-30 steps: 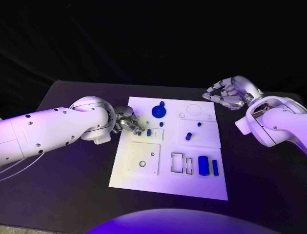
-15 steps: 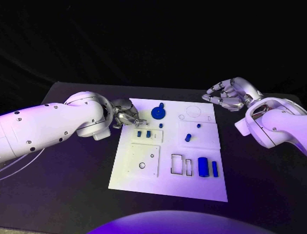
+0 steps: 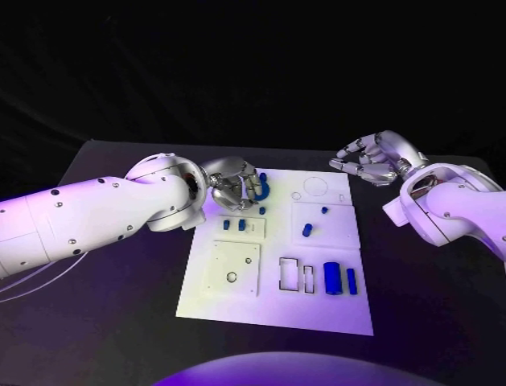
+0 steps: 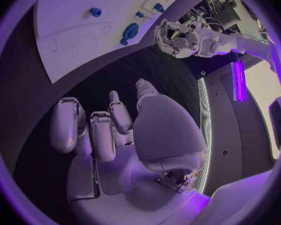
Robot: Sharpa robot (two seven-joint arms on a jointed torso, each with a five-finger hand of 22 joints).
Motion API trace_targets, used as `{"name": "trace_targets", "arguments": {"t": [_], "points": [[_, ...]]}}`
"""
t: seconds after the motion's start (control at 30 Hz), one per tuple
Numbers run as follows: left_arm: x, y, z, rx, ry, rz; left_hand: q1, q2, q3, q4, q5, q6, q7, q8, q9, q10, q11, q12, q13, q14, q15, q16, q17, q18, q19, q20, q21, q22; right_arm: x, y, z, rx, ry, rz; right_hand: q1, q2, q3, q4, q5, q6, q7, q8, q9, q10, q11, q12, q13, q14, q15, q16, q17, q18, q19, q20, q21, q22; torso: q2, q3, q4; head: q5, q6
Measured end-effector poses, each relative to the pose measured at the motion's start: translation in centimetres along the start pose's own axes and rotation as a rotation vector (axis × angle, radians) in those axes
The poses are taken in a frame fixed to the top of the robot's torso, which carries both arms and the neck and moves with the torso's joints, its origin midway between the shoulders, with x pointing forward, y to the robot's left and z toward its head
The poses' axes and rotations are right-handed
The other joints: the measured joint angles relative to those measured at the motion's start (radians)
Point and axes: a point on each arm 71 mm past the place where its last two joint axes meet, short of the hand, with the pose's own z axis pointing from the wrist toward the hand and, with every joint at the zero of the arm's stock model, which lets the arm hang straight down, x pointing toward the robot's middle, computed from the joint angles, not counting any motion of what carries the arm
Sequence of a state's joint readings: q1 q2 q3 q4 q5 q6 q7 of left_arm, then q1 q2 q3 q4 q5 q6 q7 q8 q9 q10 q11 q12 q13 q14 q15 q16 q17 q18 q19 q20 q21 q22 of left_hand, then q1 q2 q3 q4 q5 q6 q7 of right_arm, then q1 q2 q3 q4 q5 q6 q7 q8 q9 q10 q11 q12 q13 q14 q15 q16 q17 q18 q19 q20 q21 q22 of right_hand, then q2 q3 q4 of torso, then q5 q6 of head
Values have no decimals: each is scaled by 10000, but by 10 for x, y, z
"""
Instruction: Assemble the parts on the task board
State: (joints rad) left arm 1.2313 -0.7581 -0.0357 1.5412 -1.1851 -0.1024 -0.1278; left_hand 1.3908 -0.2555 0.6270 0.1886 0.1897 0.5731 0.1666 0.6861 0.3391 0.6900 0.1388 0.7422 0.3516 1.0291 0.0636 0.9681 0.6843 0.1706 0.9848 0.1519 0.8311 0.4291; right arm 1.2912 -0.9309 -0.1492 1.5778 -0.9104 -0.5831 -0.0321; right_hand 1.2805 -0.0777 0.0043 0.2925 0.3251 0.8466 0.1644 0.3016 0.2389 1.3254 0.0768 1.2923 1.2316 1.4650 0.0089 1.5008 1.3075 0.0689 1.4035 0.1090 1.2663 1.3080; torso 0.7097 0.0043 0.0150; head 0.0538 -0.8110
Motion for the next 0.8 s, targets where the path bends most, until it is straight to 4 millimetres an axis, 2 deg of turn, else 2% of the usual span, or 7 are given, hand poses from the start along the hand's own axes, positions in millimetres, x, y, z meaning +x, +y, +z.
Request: {"name": "trace_targets", "arguments": {"t": [0.03, 0.13, 0.27, 0.37, 0.53, 0.8], "points": [[2, -3, 2, 226, -41, 239, 112, -27, 52, -60, 0, 109, 29, -152, -157, 100, -86, -116, -186, 39, -66, 82, -26, 0, 10, -10, 187, 128, 0, 0, 0, -1, 5, 2, 0, 0, 0, 0, 0, 0, 0, 0, 0, 0, 0, 0, 0, 0, 0, 0, 0, 0, 0, 0, 0, 0, 2, -1, 0, -7, 8], [8, -10, 10, 875, -127, 1074, 269, -120, -9, -335, -38, 580, 85, -634, -648, 401, -142, -494, -784, 108, -135, 303, -146, 0, -117, -146, 793, 558, 1, 0, 0, -9, 27, 10, 0, 0, 0, 0, 0, 0, 0, 0, 0, 0, 0, 0, 0, 0, 0, 0, 0, 0, 0, 0, 0, -1, 3, -2, -1, -20, 27], [13, -12, 19, 1386, -214, 2139, 318, -169, -161, -487, -38, 790, -4, -928, -920, 468, -208, -776, -1181, 190, -205, 610, -200, 0, -218, -145, 1185, 841, 2, 1, 0, -27, 46, 19, 0, 0, 0, 0, 0, 0, 0, 6, 0, -62, 19, -56, -67, 0, 0, -38, 0, 0, -41, 35, -101, -1, 5, -1, -3, -28, 47], [14, -11, 24, 1547, -235, 2850, 318, -169, -258, -579, -38, 1017, -28, -1084, -1066, 580, -213, -878, -1407, 290, -210, 1025, -199, -1, -217, -144, 1486, 1052, 3, 1, 0, -40, 56, 24, 0, 0, 0, 0, 0, 0, 0, 40, 0, -208, 7, -194, -218, 0, 0, -62, 0, 1, -75, 1, -156, -2, 9, 5, -5, -29, 57], [16, -10, 31, 1685, -207, 3702, 318, -169, -327, -533, -38, 1316, -111, -1296, -1229, 794, -240, -1004, -1675, 502, -206, 1737, -134, 0, -217, -145, 1909, 1332, 3, 1, 0, -51, 62, 28, 1, 0, 1, 0, 0, 0, 0, 40, 0, -215, 0, -194, -258, 0, 0, -76, -1, 0, -75, 1, -155, -2, 11, 5, -2, -58, 59], [20, -10, 39, 1748, -7, 4457, 318, -169, -295, -564, -38, 1590, -128, -1486, -1348, 891, -188, -1217, -1905, 602, -153, 2200, 15, 0, -254, -107, 2178, 1521, 3, 2, 0, -60, 67, 30, 1, 0, 1, -1, 0, 0, 0, 40, 0, -215, 0, -194, -258, 0, 0, -76, -1, 0, -74, 1, -155, -3, 10, 5, 0, -73, 35]]}}
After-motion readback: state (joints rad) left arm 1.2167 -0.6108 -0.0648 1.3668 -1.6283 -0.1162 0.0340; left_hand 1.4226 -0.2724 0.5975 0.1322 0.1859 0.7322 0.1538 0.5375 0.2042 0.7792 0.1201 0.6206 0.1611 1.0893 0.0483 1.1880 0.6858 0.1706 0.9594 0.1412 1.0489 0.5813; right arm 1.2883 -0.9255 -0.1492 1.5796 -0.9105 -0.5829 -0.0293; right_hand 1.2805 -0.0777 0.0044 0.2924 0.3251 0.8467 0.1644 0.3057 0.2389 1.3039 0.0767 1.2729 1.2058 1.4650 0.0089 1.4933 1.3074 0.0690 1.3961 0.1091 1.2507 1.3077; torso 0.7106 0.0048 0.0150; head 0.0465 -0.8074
